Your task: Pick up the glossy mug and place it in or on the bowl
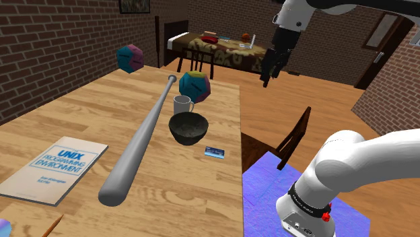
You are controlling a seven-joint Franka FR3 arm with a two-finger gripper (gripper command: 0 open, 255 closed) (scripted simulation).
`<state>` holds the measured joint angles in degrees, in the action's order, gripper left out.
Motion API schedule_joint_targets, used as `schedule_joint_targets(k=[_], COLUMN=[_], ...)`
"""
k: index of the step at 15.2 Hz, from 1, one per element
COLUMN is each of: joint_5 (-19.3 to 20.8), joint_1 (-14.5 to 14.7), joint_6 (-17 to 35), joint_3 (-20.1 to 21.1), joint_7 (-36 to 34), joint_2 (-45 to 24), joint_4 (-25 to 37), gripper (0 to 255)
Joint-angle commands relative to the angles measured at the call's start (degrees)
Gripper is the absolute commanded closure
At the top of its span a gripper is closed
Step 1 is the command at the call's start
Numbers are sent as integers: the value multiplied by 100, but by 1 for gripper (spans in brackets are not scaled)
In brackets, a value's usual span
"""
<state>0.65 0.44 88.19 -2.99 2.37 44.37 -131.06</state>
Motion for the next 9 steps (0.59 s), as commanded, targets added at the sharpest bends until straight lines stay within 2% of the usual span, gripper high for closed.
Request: schedule_joint_targets(k=[1,9], joint_5=[0,-58], joint_1=[0,182], joint_6=[0,1309], joint_3=[0,250], joint_7=[0,-105], joint_2=[0,-1335], joint_4=[0,72], gripper=[0,0])
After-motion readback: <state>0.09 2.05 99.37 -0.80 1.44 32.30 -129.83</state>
